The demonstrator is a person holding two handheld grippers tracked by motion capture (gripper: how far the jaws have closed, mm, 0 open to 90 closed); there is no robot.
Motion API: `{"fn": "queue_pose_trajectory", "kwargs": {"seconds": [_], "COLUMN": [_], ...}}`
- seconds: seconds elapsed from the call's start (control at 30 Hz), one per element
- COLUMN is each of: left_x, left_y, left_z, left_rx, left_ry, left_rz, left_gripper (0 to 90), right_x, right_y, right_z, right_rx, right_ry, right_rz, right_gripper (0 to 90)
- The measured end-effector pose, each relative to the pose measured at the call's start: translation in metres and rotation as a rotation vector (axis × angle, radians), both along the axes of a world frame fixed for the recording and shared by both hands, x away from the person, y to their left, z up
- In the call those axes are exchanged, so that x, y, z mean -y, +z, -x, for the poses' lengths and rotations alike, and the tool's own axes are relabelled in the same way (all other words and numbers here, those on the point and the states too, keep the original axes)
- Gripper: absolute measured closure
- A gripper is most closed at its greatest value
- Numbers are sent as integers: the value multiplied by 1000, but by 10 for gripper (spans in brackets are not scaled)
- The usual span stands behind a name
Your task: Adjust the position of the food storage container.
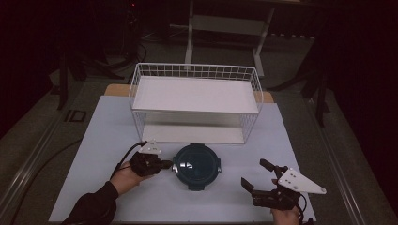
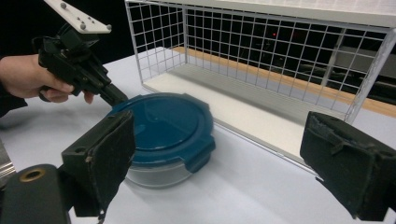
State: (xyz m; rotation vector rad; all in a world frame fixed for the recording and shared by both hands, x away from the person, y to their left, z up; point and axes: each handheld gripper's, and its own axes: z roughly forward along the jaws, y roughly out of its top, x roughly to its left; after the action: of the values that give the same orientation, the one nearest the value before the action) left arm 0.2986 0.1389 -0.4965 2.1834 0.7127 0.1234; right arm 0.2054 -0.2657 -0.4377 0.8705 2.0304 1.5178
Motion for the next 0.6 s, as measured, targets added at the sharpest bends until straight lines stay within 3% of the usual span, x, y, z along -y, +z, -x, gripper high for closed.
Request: {"fn": "queue_pose_trajectory", "kwargs": {"seconds": [0.6], "left_x": [21], "left_y": [0], "left_z": [-3], "left_rx": [17], "left_ry": [-31], "left_rz": [-6], "left_gripper": [898], "right_x": [-2], "right_y": [-1], "right_z": [-1], "right_rx": [-5], "right_ry": [10], "right_rz": [5], "right_gripper": [103]}}
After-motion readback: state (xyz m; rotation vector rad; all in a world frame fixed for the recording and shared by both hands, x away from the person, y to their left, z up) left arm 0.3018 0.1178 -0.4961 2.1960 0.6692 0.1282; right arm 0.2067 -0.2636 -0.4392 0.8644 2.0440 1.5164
